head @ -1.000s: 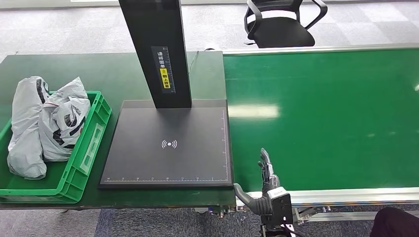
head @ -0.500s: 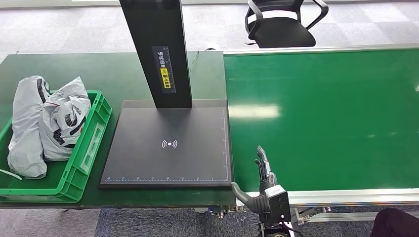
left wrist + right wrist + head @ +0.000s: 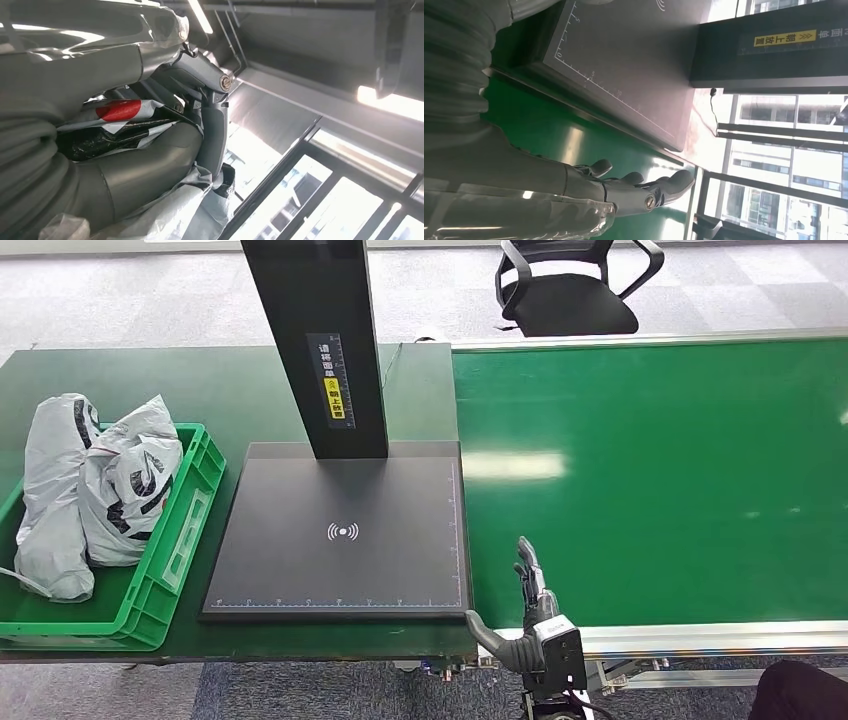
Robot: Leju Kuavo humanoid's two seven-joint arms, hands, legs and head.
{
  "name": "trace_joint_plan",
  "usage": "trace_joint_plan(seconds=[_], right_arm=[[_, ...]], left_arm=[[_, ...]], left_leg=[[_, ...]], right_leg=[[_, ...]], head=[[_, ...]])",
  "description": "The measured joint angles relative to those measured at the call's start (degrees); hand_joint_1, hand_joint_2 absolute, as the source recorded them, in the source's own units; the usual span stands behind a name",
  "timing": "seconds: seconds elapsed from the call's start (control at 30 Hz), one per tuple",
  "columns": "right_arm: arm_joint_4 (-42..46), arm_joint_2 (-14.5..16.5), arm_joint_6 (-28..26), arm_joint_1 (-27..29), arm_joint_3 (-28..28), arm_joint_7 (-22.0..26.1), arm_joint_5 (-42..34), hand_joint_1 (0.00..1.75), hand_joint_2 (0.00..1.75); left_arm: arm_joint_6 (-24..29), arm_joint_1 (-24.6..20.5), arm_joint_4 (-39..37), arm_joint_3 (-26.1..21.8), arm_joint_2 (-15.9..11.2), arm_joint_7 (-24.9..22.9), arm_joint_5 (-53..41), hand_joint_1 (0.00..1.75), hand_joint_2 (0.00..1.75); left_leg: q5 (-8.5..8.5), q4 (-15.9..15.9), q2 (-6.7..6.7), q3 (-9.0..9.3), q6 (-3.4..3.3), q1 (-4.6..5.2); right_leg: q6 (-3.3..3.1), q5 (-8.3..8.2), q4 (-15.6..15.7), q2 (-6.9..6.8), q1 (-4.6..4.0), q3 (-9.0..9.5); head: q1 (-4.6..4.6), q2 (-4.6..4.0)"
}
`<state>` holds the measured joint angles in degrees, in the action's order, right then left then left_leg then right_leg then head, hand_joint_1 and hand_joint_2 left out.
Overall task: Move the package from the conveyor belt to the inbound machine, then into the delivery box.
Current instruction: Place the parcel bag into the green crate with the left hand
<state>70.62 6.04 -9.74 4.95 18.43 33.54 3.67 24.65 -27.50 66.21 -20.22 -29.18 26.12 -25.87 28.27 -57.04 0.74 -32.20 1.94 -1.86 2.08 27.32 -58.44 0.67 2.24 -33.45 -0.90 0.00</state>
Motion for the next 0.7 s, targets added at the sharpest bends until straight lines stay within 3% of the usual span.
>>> trace_joint_plan(seconds=[0.13,0.2,0.33,0.53,0.7], right_arm=[[0.02,0.12,-0.01,0.0,0.04,-0.08,0.18,0.0,1.75],[0.02,0.15,-0.01,0.01,0.09,-0.15,0.26,0.0,1.75],[0.02,0.15,-0.01,0.01,0.29,-0.35,0.33,0.0,1.75],[0.01,0.15,-0.01,0.0,0.4,-0.56,0.31,0.0,1.75],[0.0,0.15,-0.23,0.01,0.45,-0.56,0.22,0.0,1.75]], left_arm=[[0.18,-1.43,-3.84,1.8,0.74,0.0,-2.44,1.75,1.75],[0.52,-2.42,-6.2,2.94,1.31,0.0,-3.58,1.65,1.75],[1.22,-4.41,-10.8,5.21,2.7,0.48,-4.97,0.0,1.75],[0.81,-5.79,-13.65,7.34,4.19,1.78,-3.04,0.0,1.75],[1.03,-4.31,-10.59,8.13,5.54,2.8,-0.06,0.0,1.75]], left_leg=[[0.0,0.0,-0.03,0.0,0.0,0.0],[-0.01,0.0,-0.02,0.0,0.0,0.0],[-0.01,-0.01,-0.01,0.0,0.0,0.0],[0.0,-0.01,0.03,-0.01,0.0,0.0],[0.0,0.0,0.06,-0.03,0.0,0.0]], right_leg=[[0.0,0.0,0.0,-0.01,0.0,0.01],[0.0,-0.01,0.0,-0.01,0.0,0.0],[0.0,-0.01,0.0,-0.01,0.0,0.01],[0.0,-0.01,-0.01,0.03,0.0,-0.02],[0.0,-0.01,-0.01,0.04,0.0,-0.02]], head=[[-0.01,0.0],[-0.01,0.0],[-0.01,0.0],[0.01,0.0],[-0.01,0.0]])
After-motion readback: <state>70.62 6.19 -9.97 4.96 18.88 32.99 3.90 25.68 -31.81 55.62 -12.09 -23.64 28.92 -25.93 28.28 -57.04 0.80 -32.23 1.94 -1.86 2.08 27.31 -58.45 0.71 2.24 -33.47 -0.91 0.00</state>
